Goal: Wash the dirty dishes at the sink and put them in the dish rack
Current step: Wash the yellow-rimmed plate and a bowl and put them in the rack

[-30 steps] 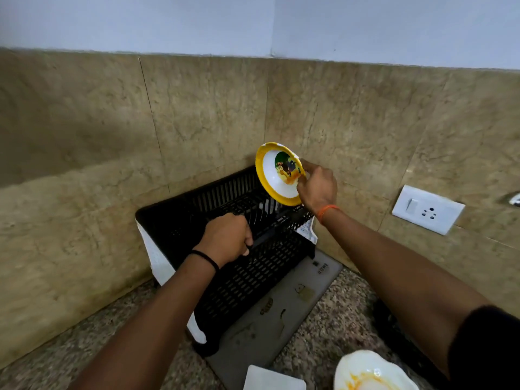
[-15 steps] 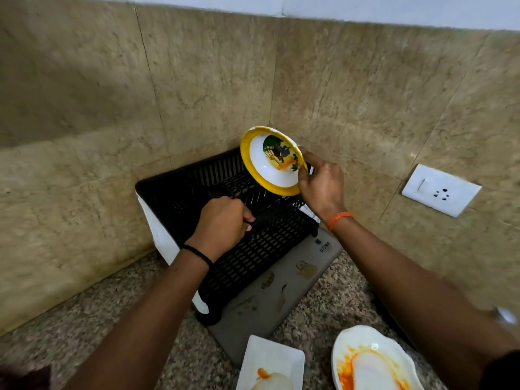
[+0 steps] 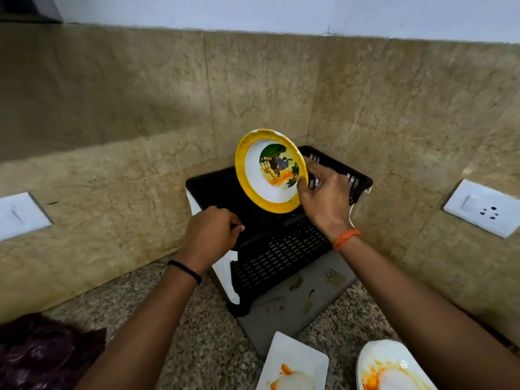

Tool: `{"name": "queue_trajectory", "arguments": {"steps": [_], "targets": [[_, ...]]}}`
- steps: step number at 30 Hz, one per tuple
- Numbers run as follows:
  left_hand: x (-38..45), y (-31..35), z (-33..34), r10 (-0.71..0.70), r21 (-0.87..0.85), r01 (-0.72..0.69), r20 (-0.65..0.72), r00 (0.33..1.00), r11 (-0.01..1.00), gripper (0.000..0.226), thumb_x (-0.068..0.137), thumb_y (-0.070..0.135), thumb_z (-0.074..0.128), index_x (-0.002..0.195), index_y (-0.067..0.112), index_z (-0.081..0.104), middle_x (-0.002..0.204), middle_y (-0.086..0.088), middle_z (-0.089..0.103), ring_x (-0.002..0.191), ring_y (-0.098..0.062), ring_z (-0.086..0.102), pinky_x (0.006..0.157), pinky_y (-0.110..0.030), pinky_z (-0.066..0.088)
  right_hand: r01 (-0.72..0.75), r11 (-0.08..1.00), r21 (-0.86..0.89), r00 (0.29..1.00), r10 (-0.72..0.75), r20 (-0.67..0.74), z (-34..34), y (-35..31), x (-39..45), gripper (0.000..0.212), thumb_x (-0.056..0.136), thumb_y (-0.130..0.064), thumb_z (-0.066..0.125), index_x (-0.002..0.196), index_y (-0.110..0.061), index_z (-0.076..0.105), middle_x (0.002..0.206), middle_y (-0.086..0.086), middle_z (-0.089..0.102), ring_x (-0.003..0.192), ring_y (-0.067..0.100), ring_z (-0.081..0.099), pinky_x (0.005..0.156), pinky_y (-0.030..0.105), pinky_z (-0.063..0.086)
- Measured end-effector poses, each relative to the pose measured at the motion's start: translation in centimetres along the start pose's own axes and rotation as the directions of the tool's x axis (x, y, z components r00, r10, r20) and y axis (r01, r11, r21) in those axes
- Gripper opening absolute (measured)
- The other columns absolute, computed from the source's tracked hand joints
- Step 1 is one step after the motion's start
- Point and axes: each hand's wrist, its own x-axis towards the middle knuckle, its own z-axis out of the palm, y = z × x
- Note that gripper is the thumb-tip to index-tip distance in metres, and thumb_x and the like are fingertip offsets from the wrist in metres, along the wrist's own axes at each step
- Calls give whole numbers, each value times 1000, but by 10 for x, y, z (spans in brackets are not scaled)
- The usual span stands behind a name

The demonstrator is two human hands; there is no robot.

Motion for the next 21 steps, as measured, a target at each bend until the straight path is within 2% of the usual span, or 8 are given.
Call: {"name": "queue_trajectory", "arguments": {"steps": [3, 7, 12, 15, 17, 19, 21], "targets": [[-7, -16, -4, -34, -10, 34, -8, 999, 999, 17, 89, 32, 63, 97, 27, 77, 93, 3, 75, 85, -19, 67, 66, -31, 52, 22, 999, 33, 1000, -22, 20, 14, -14, -2, 39, 82, -12, 63, 120, -19, 68, 107, -1, 74, 86, 17, 71, 78, 28, 57], [-16, -20, 2, -16, -27, 15, -32, 999, 1000, 18, 88, 31, 63, 98, 26, 77, 94, 0, 75, 88, -23, 67, 66, -34, 53, -32, 998, 52, 998, 29, 60, 23, -18, -9, 38, 83, -14, 64, 120, -19, 68, 107, 1, 74, 83, 21, 71, 79, 31, 58], [-19, -10, 7, 67, -61, -70, -42, 997, 996, 21, 87, 44, 63, 90, 29, 78, 82, 7, 74, 76, -15, 66, 57, -26, 44, -99, 992, 81, 994, 94, 62, 13, -19, -16, 39, 82, -12, 65, 121, -15, 68, 117, -1, 70, 105, 9, 66, 93, 19, 51], [-23, -1, 13, 91, -63, -92, -22, 996, 994, 28, 85, 52, 62, 89, 28, 76, 81, 8, 73, 77, -13, 66, 58, -27, 47, -183, 975, 122, 983, 179, 43, 2, -18, -21, 38, 82, -11, 67, 121, -12, 68, 118, 0, 70, 108, 8, 64, 92, 13, 48], [-27, 6, 17, 84, -93, -89, -65, 994, 992, 27, 84, 45, 65, 101, 27, 75, 93, 5, 75, 89, -17, 68, 67, -30, 52, -251, 954, 163, 968, 247, 46, -3, -13, -25, 39, 82, -14, 68, 121, -13, 68, 117, 0, 70, 106, 10, 66, 91, 21, 54], [-32, 12, 19, 80, -112, -91, -101, 992, 990, 29, 85, 36, 68, 111, 24, 72, 102, 2, 75, 98, -20, 67, 74, -32, 53, -319, 916, 241, 948, 311, 72, -10, -11, -33, 39, 81, -16, 68, 119, -18, 69, 112, -3, 72, 98, 12, 70, 80, 38, 60], [-35, 16, 21, 73, -119, -89, -126, 989, 989, 27, 86, 28, 67, 112, 22, 72, 104, -1, 75, 98, -23, 68, 74, -34, 53, -370, 872, 322, 928, 361, 90, -18, -9, -41, 34, 83, -11, 67, 116, -20, 69, 104, -5, 74, 86, 14, 73, 66, 41, 62]]}}
